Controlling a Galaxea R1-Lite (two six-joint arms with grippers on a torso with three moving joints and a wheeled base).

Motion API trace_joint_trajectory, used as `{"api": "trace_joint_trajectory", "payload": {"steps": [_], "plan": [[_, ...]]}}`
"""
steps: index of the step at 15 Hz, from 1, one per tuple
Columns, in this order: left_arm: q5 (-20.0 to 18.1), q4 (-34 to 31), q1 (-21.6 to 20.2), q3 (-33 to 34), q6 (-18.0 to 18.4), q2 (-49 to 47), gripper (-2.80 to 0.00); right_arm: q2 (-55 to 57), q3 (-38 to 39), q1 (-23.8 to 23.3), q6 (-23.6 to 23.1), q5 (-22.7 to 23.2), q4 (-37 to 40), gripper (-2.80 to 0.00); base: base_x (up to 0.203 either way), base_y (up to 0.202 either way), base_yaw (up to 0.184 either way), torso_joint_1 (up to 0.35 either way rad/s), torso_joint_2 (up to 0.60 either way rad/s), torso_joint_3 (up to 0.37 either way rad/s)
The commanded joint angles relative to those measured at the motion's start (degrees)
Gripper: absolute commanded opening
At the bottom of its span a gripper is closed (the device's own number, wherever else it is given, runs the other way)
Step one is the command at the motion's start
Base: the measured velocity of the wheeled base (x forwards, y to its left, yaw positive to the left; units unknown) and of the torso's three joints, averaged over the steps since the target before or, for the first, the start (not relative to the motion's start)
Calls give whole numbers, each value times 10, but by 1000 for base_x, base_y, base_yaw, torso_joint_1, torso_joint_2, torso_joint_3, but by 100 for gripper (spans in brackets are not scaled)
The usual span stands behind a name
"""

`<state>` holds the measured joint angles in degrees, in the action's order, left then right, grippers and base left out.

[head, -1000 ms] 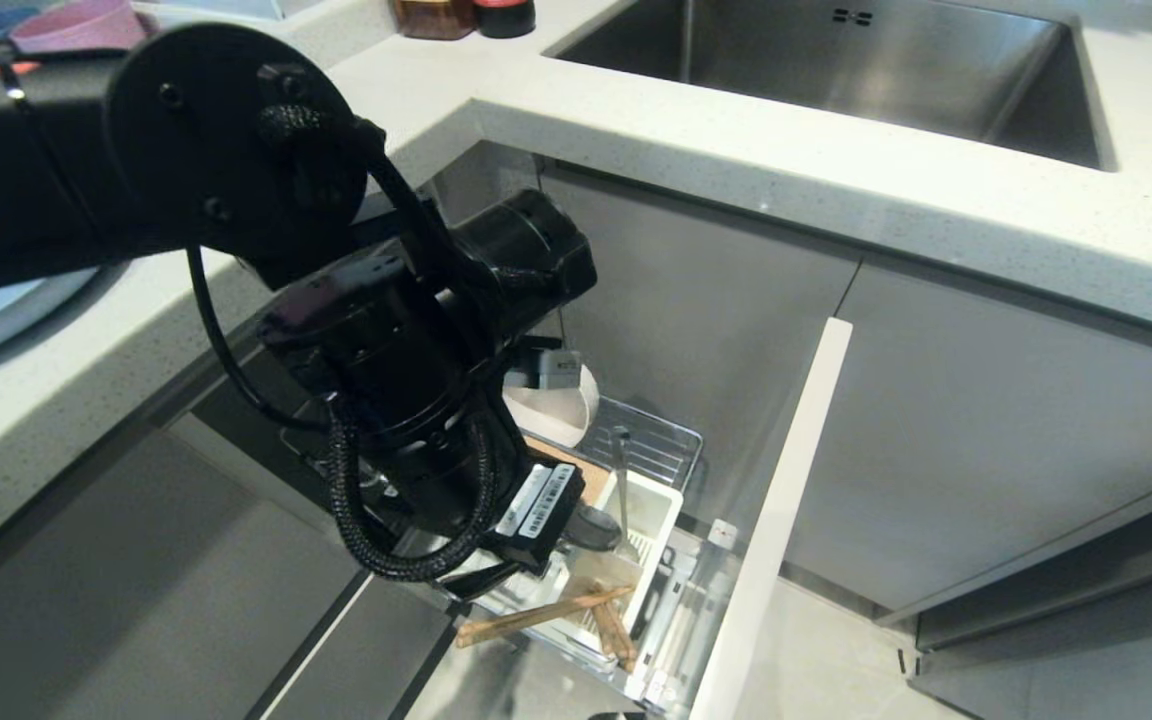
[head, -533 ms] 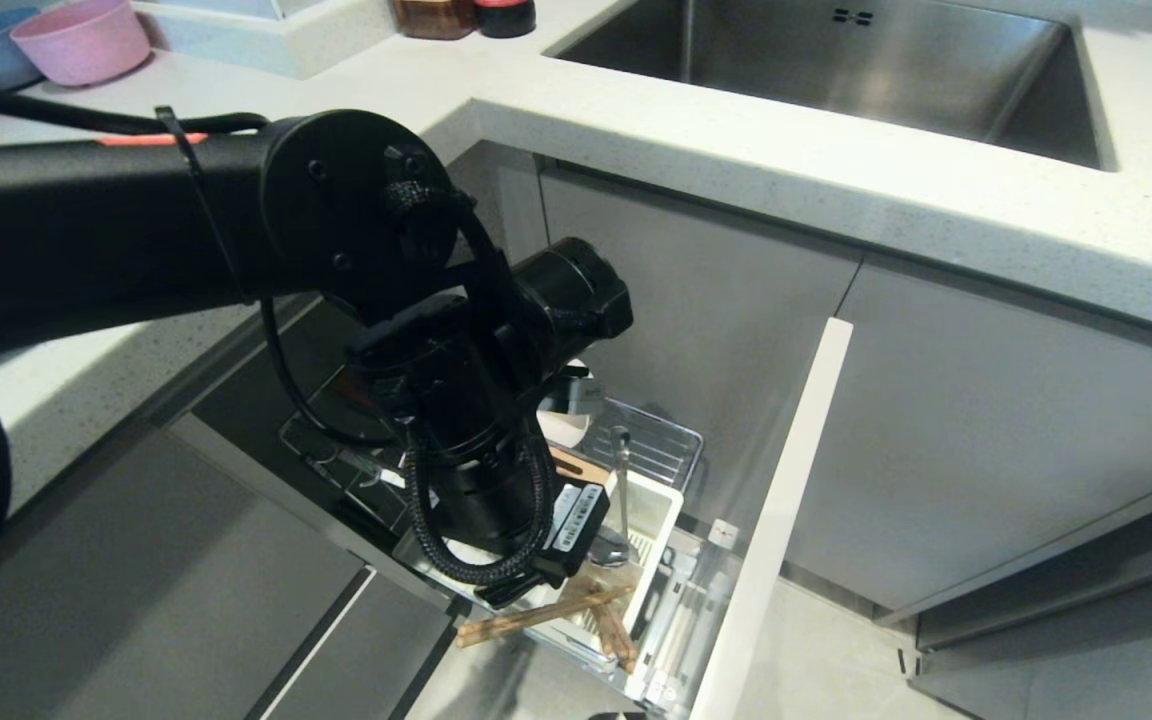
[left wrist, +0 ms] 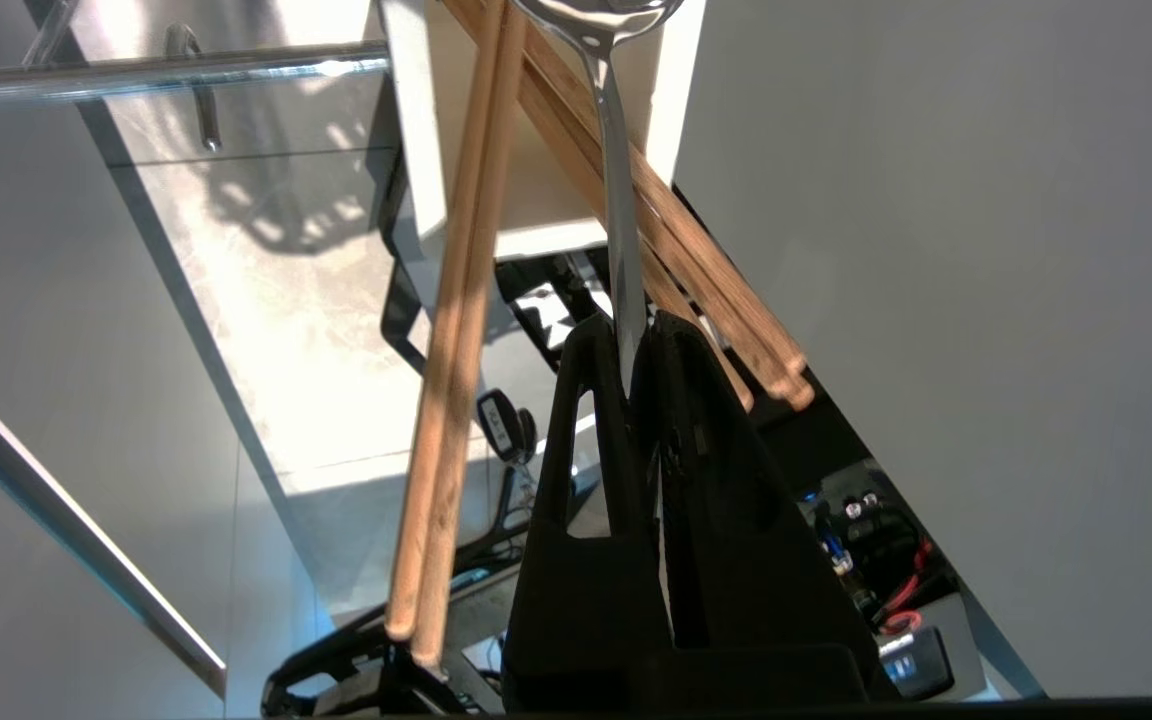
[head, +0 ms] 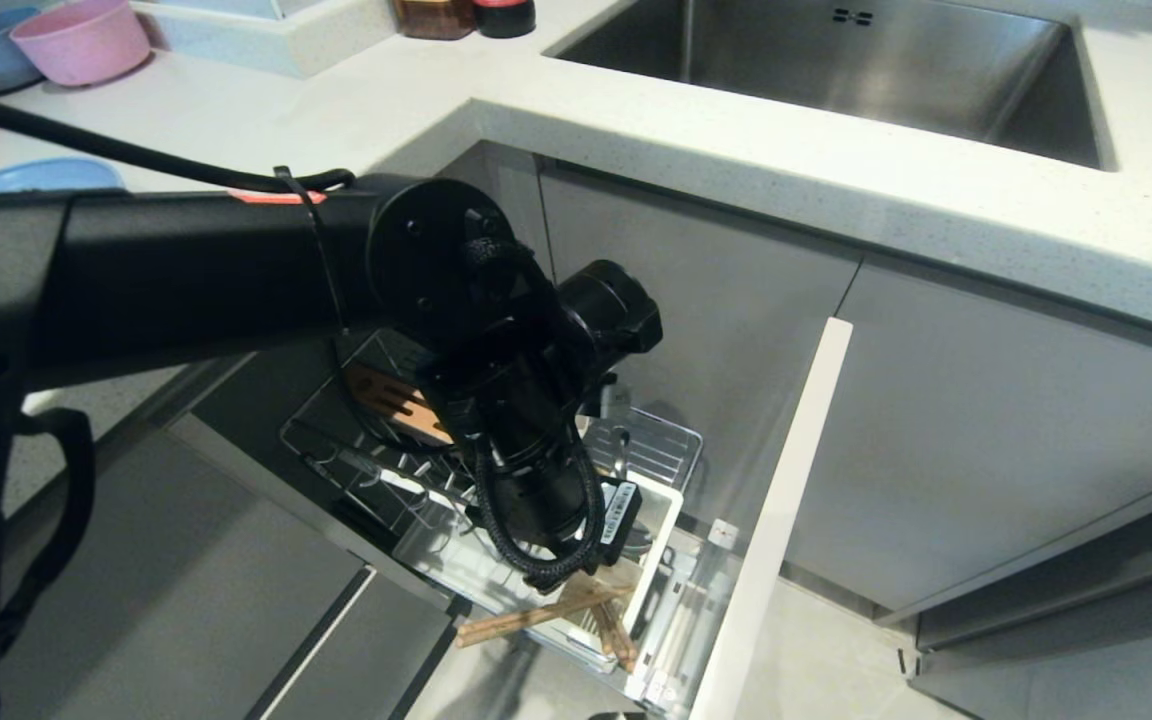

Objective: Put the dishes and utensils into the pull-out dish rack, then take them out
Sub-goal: Pick up the spoon and place it in the cupboard

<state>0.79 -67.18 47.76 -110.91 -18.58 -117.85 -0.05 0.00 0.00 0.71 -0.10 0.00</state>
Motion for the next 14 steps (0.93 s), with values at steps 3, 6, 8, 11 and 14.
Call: {"api": "trace_joint_trajectory", "payload": {"steps": [3,6,8,11,14], "plan": [[1,3,-1,-1,-1,-18,-280,0,0,0,0,0,0,-280,0,0,0,0,0,0],[0,11,-3,-1,0,-29,-280,0,1,0,0,0,0,-280,0,0,0,0,0,0],[0,23,-8,-1,2,-38,-280,0,1,0,0,0,0,-280,0,0,0,0,0,0],[-1,27,-11,-2,9,-44,-280,0,1,0,0,0,0,-280,0,0,0,0,0,0],[-1,36,-14,-2,12,-51,-280,0,1,0,0,0,0,-280,0,0,0,0,0,0]]}}
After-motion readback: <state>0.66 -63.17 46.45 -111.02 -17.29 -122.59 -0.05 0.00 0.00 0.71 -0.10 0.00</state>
